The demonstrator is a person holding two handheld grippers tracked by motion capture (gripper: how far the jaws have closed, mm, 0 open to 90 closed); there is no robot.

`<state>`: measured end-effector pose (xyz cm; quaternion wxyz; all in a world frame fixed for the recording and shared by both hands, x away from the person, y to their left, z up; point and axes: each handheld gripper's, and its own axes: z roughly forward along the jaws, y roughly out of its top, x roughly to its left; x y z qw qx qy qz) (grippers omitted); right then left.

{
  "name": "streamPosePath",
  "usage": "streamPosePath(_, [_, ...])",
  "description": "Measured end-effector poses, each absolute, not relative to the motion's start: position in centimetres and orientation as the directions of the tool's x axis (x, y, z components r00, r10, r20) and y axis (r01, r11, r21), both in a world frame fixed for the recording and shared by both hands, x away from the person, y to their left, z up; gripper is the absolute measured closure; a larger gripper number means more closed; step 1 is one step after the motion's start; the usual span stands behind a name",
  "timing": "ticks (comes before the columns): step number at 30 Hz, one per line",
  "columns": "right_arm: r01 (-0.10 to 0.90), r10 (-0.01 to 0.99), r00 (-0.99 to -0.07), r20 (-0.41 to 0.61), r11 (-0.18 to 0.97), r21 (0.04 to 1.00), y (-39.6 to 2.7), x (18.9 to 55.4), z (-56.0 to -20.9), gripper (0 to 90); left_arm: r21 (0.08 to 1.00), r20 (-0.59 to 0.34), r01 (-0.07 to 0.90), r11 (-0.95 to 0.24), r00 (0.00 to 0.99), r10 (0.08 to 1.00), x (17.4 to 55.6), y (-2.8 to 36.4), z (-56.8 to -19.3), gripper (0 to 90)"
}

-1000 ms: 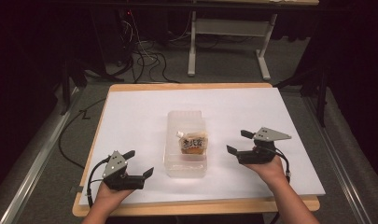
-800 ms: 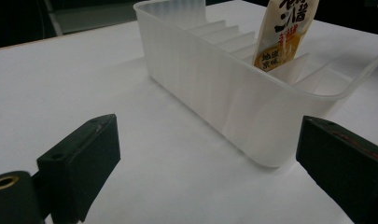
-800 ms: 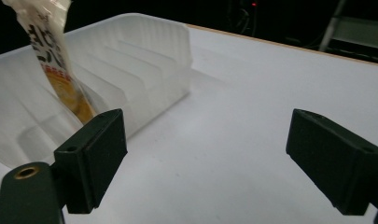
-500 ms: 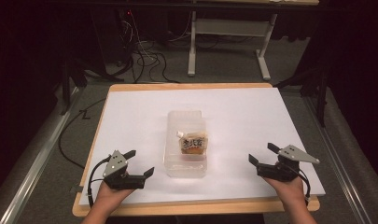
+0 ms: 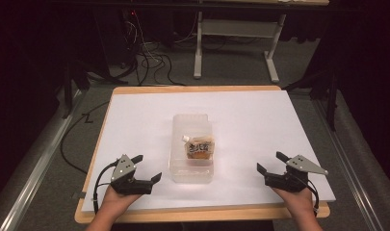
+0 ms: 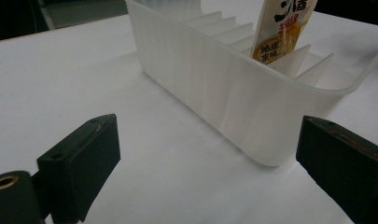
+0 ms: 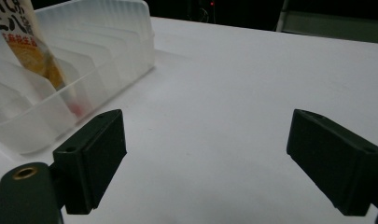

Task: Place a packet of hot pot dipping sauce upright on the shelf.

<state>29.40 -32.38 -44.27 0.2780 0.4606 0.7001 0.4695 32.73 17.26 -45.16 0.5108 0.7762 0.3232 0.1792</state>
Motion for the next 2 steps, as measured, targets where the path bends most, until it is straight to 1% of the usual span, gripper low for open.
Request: streamPosePath(2, [0.386, 0.91, -0.411, 0.052, 0.122, 0.915, -32.62, 29.3, -44.25, 13.6, 0.91, -0.05, 0.316, -0.27, 0.728, 0.684, 32.71, 17.19, -45.12, 6.9])
